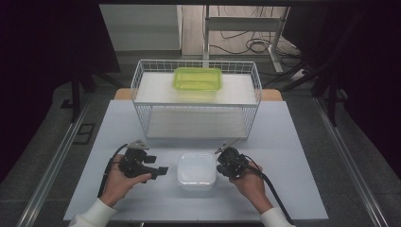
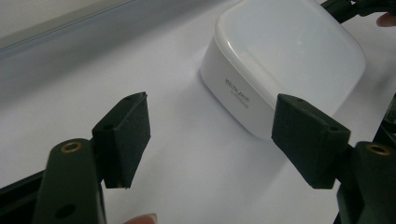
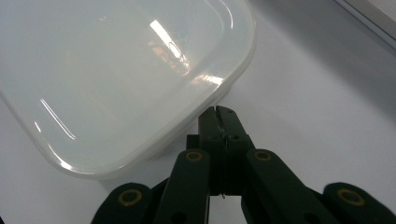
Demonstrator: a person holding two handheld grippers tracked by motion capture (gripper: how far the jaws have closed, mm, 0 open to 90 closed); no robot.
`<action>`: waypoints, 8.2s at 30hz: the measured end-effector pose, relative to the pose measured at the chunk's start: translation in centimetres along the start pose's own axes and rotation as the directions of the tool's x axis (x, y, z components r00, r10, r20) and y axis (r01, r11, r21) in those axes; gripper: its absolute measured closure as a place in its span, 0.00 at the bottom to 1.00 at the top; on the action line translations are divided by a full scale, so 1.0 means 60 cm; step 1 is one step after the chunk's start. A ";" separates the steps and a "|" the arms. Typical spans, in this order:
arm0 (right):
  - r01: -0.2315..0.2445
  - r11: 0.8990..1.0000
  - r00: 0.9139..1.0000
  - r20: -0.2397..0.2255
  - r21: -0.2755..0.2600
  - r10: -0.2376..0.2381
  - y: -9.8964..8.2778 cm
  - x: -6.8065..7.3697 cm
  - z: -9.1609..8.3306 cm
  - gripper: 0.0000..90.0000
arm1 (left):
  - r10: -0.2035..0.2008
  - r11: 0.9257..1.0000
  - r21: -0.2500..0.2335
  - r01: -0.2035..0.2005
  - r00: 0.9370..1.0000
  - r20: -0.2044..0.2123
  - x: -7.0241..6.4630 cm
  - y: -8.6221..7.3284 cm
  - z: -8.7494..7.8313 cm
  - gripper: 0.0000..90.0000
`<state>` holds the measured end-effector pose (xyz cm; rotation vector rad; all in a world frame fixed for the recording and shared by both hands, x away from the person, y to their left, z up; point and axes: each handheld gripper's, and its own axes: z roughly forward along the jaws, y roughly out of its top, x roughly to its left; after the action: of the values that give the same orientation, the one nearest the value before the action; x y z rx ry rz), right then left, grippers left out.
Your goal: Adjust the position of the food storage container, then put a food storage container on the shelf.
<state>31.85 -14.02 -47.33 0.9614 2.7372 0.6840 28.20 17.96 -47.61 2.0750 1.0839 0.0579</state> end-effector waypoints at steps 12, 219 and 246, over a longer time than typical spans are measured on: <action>-0.047 0.997 0.999 0.003 -0.064 0.047 -0.015 -0.017 -0.025 0.96 | 0.001 1.000 -0.008 -0.001 1.000 -0.002 0.000 -0.001 -0.003 0.31; -0.373 0.799 0.887 -0.433 -0.472 0.159 0.002 -0.044 -0.152 0.88 | -0.120 0.951 -0.241 0.192 0.951 0.283 -0.043 0.098 -0.063 0.88; -0.284 0.738 0.930 -0.363 -0.612 0.057 0.100 -0.077 -0.275 0.88 | -0.015 0.920 -0.373 0.121 0.962 0.274 -0.042 0.231 -0.145 0.88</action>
<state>33.91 -18.86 -29.92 0.9785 2.3116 1.8333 32.81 16.90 -31.71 1.6336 0.8955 -0.0388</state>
